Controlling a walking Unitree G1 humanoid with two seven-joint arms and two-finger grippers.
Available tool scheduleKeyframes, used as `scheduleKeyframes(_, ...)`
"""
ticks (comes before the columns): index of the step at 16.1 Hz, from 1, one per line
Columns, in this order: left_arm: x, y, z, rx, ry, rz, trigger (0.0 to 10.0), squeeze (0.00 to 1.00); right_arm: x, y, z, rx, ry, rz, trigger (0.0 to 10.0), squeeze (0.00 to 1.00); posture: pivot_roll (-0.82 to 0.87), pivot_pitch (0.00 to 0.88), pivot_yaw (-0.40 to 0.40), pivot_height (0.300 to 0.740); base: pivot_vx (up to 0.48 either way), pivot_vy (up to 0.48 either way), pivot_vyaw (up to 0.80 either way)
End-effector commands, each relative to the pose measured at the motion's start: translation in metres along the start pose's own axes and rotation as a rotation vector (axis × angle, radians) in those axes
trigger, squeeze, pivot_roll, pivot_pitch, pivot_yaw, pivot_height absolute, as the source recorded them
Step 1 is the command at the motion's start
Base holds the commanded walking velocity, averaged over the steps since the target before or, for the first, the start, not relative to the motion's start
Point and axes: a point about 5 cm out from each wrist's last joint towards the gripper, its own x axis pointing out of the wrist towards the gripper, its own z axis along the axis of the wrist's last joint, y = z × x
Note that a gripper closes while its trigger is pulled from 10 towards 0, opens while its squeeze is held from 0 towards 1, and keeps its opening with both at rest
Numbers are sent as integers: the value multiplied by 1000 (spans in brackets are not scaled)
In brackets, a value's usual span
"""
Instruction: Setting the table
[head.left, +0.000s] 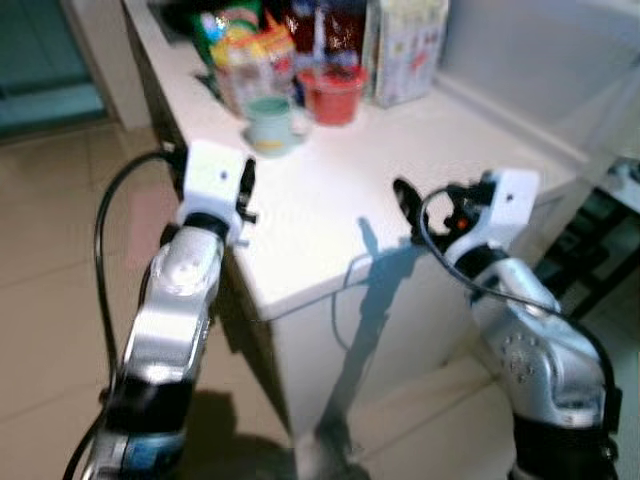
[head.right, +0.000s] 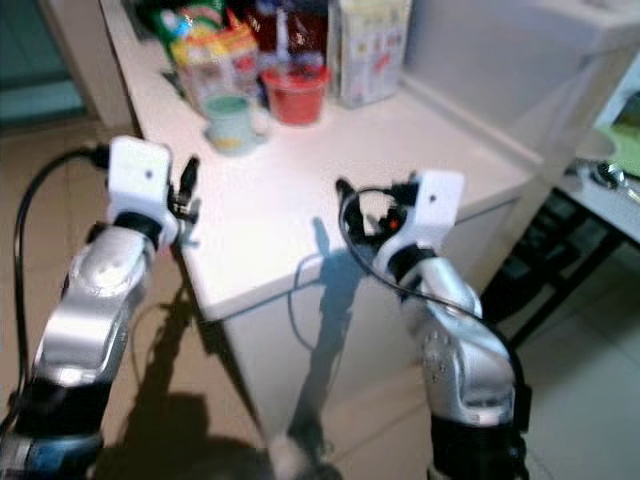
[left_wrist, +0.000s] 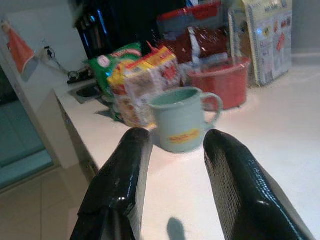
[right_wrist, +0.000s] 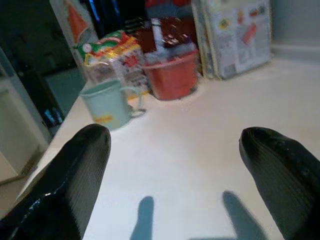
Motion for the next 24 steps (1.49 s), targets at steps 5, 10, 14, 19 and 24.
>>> scheduleKeyframes(5, 5, -2, 4, 0, -19, -1, 10000, 0, 6, 1, 5, 13, -40, 0, 10000, 0, 16, 0, -5, 740, 0, 480, -424)
scheduleKeyframes(10, 8, -4, 7, 1, -45, -7, 10000, 0, 5, 1, 4, 14, -48, -3, 10000, 0, 18, 0, -3, 740, 0, 480, 0)
scheduleKeyframes(14, 9, -5, 8, 5, -57, -14, 10000, 0, 5, 1, 3, 19, -49, 0, 10000, 0, 18, 0, -1, 740, 0, 480, -600)
scheduleKeyframes(19, 9, -11, 14, 61, -110, -44, 10000, 0, 6, 0, 3, 19, -56, -10, 10000, 0, 17, 0, 3, 740, 0, 232, -800)
scheduleKeyframes(24, 10, -7, 16, 20, -123, -9, 10000, 0, 6, -1, 4, -2, -60, -15, 10000, 0, 18, 0, 2, 740, 0, -288, -160)
